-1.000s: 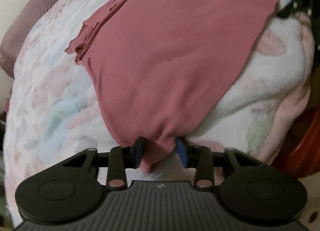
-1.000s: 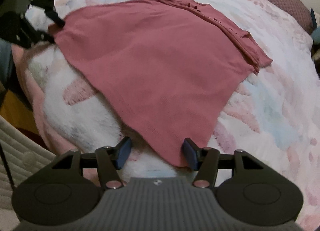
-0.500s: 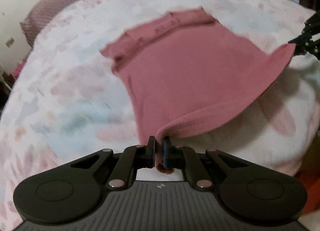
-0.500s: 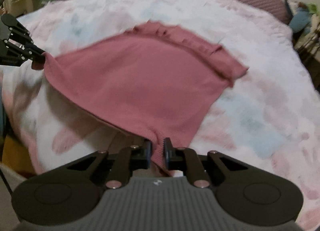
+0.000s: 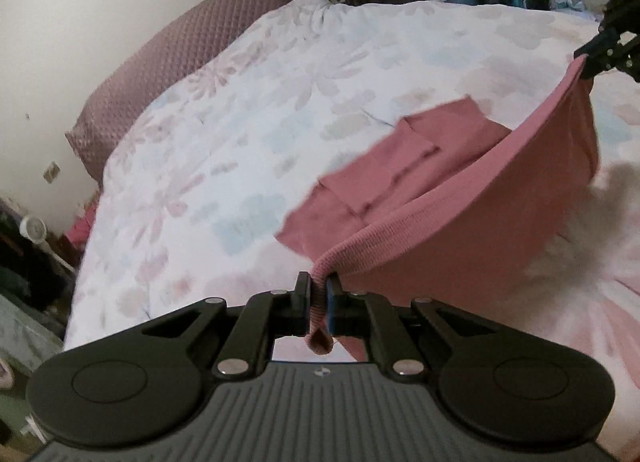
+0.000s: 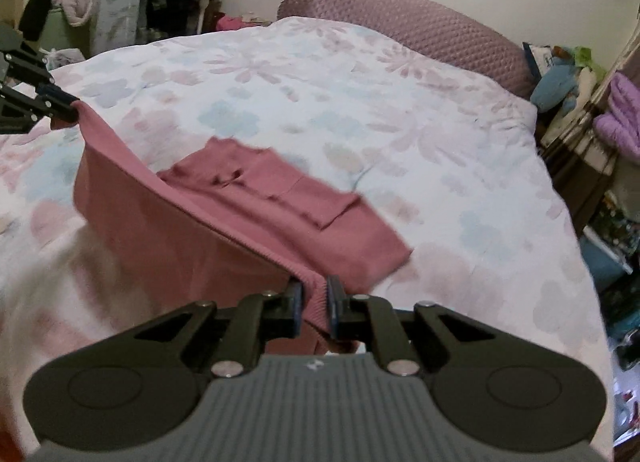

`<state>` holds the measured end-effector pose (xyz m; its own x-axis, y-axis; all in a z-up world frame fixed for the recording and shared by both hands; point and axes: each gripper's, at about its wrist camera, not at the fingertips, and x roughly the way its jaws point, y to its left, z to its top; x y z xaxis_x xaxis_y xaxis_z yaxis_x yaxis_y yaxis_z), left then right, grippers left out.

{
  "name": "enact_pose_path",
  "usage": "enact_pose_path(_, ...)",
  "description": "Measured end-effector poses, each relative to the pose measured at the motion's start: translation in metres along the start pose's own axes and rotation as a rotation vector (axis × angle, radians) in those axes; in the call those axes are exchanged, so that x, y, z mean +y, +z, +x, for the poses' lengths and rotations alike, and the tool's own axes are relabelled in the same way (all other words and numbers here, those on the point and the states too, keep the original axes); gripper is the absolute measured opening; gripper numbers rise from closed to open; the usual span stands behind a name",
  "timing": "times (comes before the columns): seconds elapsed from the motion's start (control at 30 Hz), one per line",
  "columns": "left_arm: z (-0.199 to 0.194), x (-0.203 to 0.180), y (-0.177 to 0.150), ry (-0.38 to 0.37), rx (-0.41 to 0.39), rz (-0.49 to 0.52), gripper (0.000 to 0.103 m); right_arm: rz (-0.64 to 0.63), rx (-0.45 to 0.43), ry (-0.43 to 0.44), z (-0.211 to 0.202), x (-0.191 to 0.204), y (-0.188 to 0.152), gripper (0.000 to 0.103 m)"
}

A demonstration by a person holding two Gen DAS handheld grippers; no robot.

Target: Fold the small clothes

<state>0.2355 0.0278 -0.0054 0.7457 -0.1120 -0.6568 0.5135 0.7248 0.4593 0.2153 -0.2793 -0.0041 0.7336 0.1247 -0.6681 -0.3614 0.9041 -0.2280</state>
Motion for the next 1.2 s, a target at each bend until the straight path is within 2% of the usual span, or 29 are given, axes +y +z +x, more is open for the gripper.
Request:
enact_pose_path(0.23, 0.071, 0.027, 0.049, 0.026, 0.006, 0.048, 0.007, -0.011, -0.003, -0.030, 0.066, -0.040, 0.062, 0.006)
enact_pose_path(0.4, 0.140, 0.042, 0.071, -0.015, 0.058, 0.032, 0.007, 0.024, 0.034, -0.018, 0.140, -0.077, 0.094, 0.006)
enact_pose_path(0.53, 0.204, 0.046, 0.077, -0.068, 0.121, 0.001, 0.007, 0.069, 0.094, 0.003, 0.212, -0.099, 0.102, 0.006)
enact_pose_path(0.7, 0.268, 0.044, 0.070, -0.121, 0.181, -0.034, 0.008, 0.119, 0.169, 0.023, 0.291, -0.112, 0.088, 0.007)
enact_pose_path(0.87, 0.299, 0.045, 0.058, -0.138, 0.194, -0.089, 0.010, 0.165, 0.186, 0.039, 0.332, -0.113, 0.069, 0.007)
enact_pose_path(0.93, 0.304, 0.048, 0.055, -0.122, 0.180, -0.132, 0.020, 0.177, 0.177, 0.035, 0.340, -0.112, 0.064, 0.008)
enact_pose_path(0.97, 0.306, 0.050, 0.054, -0.117, 0.176, -0.159, 0.023, 0.182, 0.178, 0.032, 0.345, -0.111, 0.063, 0.010)
enact_pose_path(1.03, 0.307, 0.056, 0.053, -0.101, 0.148, -0.206, 0.032, 0.189, 0.171, 0.010, 0.349, -0.111, 0.061, 0.016)
enact_pose_path(1.1, 0.302, 0.061, 0.050, -0.048, 0.134, -0.246, 0.043, 0.209, 0.151, -0.022, 0.348, -0.113, 0.061, 0.034)
enact_pose_path(1.2, 0.283, 0.072, 0.043, -0.043, 0.112, -0.306, 0.046, 0.275, 0.124, -0.017, 0.331, -0.121, 0.061, 0.035)
